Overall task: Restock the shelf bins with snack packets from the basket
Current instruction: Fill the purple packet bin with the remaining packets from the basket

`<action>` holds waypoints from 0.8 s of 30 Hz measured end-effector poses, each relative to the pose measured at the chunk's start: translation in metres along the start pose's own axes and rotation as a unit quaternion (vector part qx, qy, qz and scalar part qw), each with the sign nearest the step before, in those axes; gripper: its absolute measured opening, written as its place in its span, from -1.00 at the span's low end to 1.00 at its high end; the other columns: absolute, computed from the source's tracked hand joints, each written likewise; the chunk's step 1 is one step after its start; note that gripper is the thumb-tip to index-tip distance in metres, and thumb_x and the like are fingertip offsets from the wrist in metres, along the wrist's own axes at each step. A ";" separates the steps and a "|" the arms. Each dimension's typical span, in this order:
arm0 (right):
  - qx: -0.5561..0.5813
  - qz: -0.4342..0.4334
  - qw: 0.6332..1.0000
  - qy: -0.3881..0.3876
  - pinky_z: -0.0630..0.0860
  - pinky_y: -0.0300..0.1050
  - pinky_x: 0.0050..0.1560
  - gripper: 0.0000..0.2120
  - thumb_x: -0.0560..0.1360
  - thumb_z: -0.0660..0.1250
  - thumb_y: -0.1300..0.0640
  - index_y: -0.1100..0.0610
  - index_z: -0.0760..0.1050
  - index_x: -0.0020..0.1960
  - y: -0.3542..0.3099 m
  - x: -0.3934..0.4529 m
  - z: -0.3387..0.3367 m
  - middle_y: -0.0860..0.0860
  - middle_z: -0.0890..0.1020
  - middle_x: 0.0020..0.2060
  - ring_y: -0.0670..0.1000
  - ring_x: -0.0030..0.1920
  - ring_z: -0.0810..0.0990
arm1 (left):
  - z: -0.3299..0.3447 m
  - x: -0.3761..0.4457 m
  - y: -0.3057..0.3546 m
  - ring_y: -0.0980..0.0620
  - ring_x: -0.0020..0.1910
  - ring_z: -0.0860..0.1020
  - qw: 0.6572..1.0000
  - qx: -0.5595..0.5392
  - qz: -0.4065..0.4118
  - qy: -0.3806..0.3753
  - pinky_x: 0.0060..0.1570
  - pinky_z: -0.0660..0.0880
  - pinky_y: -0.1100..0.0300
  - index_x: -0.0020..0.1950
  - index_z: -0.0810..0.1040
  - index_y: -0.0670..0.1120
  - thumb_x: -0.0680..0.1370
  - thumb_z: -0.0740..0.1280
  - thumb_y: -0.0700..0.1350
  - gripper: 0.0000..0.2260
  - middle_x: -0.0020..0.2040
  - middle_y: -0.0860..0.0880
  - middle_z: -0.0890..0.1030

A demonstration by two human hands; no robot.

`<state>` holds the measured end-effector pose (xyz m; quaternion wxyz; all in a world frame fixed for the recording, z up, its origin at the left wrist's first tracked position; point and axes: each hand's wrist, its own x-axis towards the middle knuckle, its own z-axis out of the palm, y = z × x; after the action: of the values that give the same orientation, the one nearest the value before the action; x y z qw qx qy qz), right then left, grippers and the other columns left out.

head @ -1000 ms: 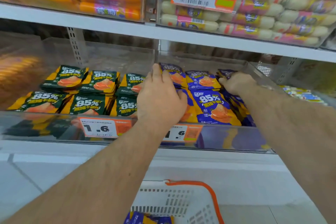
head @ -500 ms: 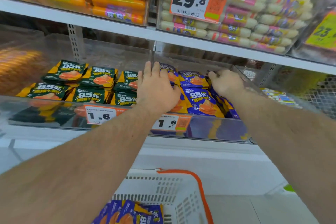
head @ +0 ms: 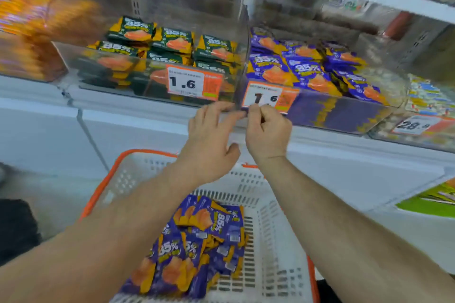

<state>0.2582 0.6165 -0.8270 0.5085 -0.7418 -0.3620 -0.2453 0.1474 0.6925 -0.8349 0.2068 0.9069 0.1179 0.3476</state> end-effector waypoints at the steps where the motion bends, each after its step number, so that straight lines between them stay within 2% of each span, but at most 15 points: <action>1: -0.014 0.042 0.998 -0.046 0.03 -0.07 -0.36 -0.57 0.55 0.19 0.07 -0.01 0.10 -0.44 0.010 -0.019 0.008 -0.10 0.19 -0.54 -0.01 -0.44 0.24 | 0.005 -0.020 -0.011 -0.13 0.22 0.32 0.999 -0.004 -0.033 -0.038 0.15 0.33 -0.08 0.32 0.39 0.03 0.34 0.20 0.01 -0.48 0.29 -0.09 0.38; 2: -0.036 0.088 0.990 -0.104 0.06 -0.08 -0.34 -0.53 0.58 0.20 0.09 -0.01 0.10 -0.45 0.021 -0.037 0.014 -0.09 0.19 -0.56 0.03 -0.43 0.28 | 0.010 -0.037 -0.020 -0.11 0.22 0.32 0.995 -0.011 -0.066 -0.080 0.19 0.36 -0.12 0.33 0.44 -0.01 0.35 0.17 0.02 -0.46 0.28 -0.11 0.42; 4: -0.098 0.191 0.949 -0.232 0.16 -0.09 -0.33 -0.54 0.61 0.20 0.09 0.06 0.23 -0.44 0.051 -0.075 0.024 -0.05 0.30 -0.53 0.09 -0.38 0.37 | 0.015 -0.063 -0.032 -0.09 0.29 0.35 0.977 -0.025 -0.148 -0.154 0.31 0.33 -0.10 0.35 0.48 -0.06 0.40 0.18 0.01 -0.48 0.29 -0.09 0.48; 6: -0.144 0.266 0.897 -0.322 0.21 -0.08 -0.36 -0.61 0.61 0.18 0.05 0.11 0.30 -0.38 0.079 -0.115 0.032 0.01 0.38 -0.48 0.08 -0.38 0.40 | 0.018 -0.082 -0.041 -0.03 0.34 0.35 0.951 -0.048 -0.221 -0.209 0.36 0.27 0.09 0.39 0.44 -0.05 0.51 0.26 -0.11 -0.57 0.33 -0.03 0.47; 9: -0.150 0.372 0.813 -0.422 0.24 -0.14 -0.43 -0.66 0.59 0.17 0.07 0.07 0.26 -0.35 0.105 -0.165 0.041 0.01 0.35 -0.47 0.03 -0.45 0.34 | 0.026 -0.100 -0.055 0.10 0.21 0.41 0.921 -0.075 -0.296 -0.241 0.20 0.32 0.28 0.41 0.41 -0.03 0.57 0.29 -0.21 -0.60 0.29 0.04 0.48; 12: -0.167 0.409 0.740 -0.507 0.24 -0.09 -0.40 -0.79 0.52 0.23 0.08 0.03 0.31 -0.27 0.112 -0.196 0.053 0.03 0.41 -0.40 0.02 -0.43 0.34 | 0.035 -0.105 -0.068 0.13 0.12 0.41 0.897 -0.099 -0.346 -0.256 0.11 0.35 0.30 0.40 0.42 -0.05 0.58 0.28 -0.23 -0.61 0.26 0.01 0.50; 13: -0.170 0.415 0.715 -0.536 0.29 -0.07 -0.36 -0.85 0.49 0.26 -0.03 0.04 0.41 -0.14 0.111 -0.203 0.058 0.07 0.51 -0.28 0.04 -0.36 0.43 | 0.037 -0.105 -0.072 0.12 0.12 0.43 0.890 -0.105 -0.360 -0.259 0.11 0.37 0.28 0.40 0.42 -0.06 0.58 0.27 -0.24 -0.62 0.25 0.01 0.50; 14: -0.169 0.408 0.702 -0.559 0.38 -0.04 -0.28 -0.61 0.47 0.26 -0.18 0.07 0.45 0.14 0.113 -0.212 0.066 0.13 0.59 -0.01 0.11 -0.20 0.54 | 0.038 -0.105 -0.075 0.10 0.14 0.45 0.883 -0.110 -0.374 -0.261 0.11 0.40 0.25 0.38 0.43 -0.05 0.58 0.26 -0.24 -0.64 0.23 0.02 0.51; 15: -0.184 0.386 0.693 -0.580 0.48 0.02 -0.12 -0.36 0.46 0.23 -0.28 0.08 0.32 0.40 0.114 -0.218 0.074 0.14 0.48 0.31 0.17 0.06 0.57 | 0.039 -0.105 -0.078 0.07 0.15 0.47 0.878 -0.112 -0.384 -0.263 0.11 0.43 0.20 0.35 0.45 -0.04 0.58 0.26 -0.23 -0.66 0.21 0.03 0.51; 16: -0.198 0.365 0.693 -0.589 0.49 0.10 0.11 -0.26 0.49 0.22 -0.28 0.08 0.15 0.52 0.114 -0.221 0.082 0.11 0.25 0.50 0.19 0.31 0.46 | 0.040 -0.107 -0.080 0.04 0.15 0.48 0.873 -0.113 -0.393 -0.264 0.11 0.46 0.15 0.30 0.47 -0.03 0.57 0.26 -0.22 -0.69 0.18 0.03 0.52; 17: -0.208 0.338 0.700 -0.594 0.40 0.17 0.29 -0.23 0.50 0.27 -0.21 0.07 0.05 0.57 0.113 -0.225 0.089 0.08 0.06 0.57 0.20 0.45 0.30 | 0.041 -0.109 -0.082 0.02 0.14 0.49 0.869 -0.112 -0.400 -0.267 0.12 0.47 0.11 0.27 0.48 -0.02 0.57 0.26 -0.21 -0.72 0.15 0.03 0.52; 19: -0.222 0.301 0.703 -0.605 0.19 0.21 0.47 -0.10 0.47 0.40 -0.12 0.06 -0.08 0.59 0.107 -0.232 0.094 0.05 -0.12 0.59 0.18 0.55 0.07 | 0.043 -0.117 -0.084 0.05 0.11 0.49 0.860 -0.109 -0.413 -0.279 0.09 0.46 0.13 0.26 0.48 -0.01 0.59 0.26 -0.17 -0.75 0.13 0.05 0.54; 22: -0.218 0.275 0.689 -0.634 0.05 0.23 0.52 0.02 0.45 0.42 -0.21 0.07 -0.18 0.60 0.112 -0.250 0.093 0.03 -0.11 0.59 0.11 0.58 -0.07 | 0.047 -0.130 -0.084 0.13 0.02 0.48 0.848 -0.114 -0.425 -0.295 -0.03 0.38 0.28 0.26 0.47 0.00 0.63 0.23 -0.13 -0.79 0.09 0.10 0.55; 24: -0.239 0.199 0.698 -0.645 0.16 0.21 0.48 -0.05 0.46 0.42 -0.20 0.08 -0.08 0.59 0.115 -0.264 0.082 0.06 0.06 0.56 0.14 0.55 0.06 | 0.047 -0.135 -0.083 0.17 -0.02 0.48 0.841 -0.119 -0.437 -0.298 -0.12 0.37 0.35 0.23 0.47 0.03 0.62 0.24 -0.13 -0.81 0.04 0.14 0.54</action>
<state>0.1855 0.5913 -1.1165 -0.0070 -0.8699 -0.3743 0.3212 0.0750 0.7042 -0.9826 0.4684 0.7898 0.3923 -0.0542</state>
